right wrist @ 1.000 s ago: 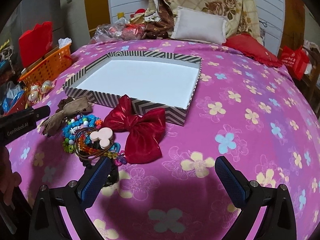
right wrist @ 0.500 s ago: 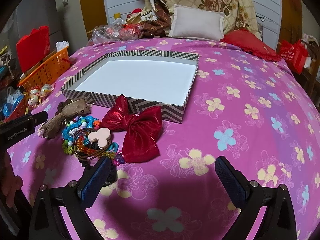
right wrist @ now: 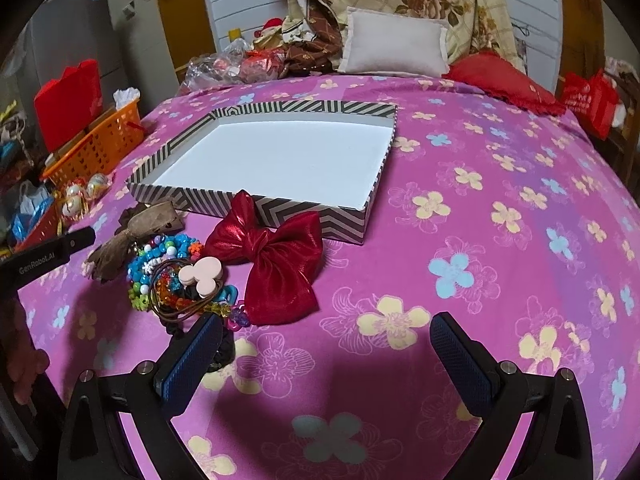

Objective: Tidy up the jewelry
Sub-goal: 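Move the left tool toward the brown bow while the right tool approaches the red bow, then close the left tool on the brown bow while the right tool grasps the red satin bow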

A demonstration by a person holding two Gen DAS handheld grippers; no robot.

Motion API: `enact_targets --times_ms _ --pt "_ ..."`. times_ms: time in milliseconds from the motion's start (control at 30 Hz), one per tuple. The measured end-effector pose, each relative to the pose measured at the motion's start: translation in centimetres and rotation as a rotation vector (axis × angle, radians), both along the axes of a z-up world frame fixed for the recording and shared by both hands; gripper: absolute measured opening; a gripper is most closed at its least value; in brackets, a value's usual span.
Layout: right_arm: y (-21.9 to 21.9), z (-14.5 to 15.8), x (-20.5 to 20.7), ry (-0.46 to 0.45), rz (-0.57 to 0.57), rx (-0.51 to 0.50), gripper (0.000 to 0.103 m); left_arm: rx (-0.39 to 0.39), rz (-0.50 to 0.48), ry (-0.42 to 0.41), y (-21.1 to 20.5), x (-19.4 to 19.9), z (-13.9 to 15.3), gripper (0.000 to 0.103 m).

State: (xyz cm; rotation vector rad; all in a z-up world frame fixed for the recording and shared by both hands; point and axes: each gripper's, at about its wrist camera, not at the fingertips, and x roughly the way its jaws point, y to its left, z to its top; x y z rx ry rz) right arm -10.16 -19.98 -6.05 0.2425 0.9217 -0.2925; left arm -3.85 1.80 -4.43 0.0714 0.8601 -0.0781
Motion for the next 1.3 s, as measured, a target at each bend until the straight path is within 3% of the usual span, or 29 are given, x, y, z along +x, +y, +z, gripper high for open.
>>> enact_targets --times_ms 267,600,767,1000,1133,1200,1300 --pt "-0.5 0.1 -0.3 -0.024 -0.010 0.033 0.103 -0.051 0.022 0.033 1.8 0.9 -0.1 0.054" --pt "-0.3 -0.3 -0.2 0.016 0.008 0.019 0.103 -0.073 -0.039 0.041 1.1 1.1 0.1 0.054" --pt "0.3 0.0 -0.3 0.013 0.035 -0.029 0.103 -0.072 0.012 0.025 3.0 2.1 0.6 0.054" --pt "0.9 0.2 -0.1 0.012 0.055 -0.054 0.103 -0.150 0.055 0.098 5.3 3.3 -0.5 0.054" --pt "0.6 0.0 -0.1 0.018 0.045 -0.040 0.103 -0.176 -0.010 0.094 4.2 2.9 -0.4 0.058" --pt "0.5 0.0 -0.1 0.017 0.041 -0.034 0.103 -0.162 -0.055 0.075 3.1 2.5 -0.1 0.068" --pt "0.5 0.0 0.0 0.012 0.043 -0.032 0.103 -0.122 -0.113 0.064 1.4 2.1 -0.3 0.069"
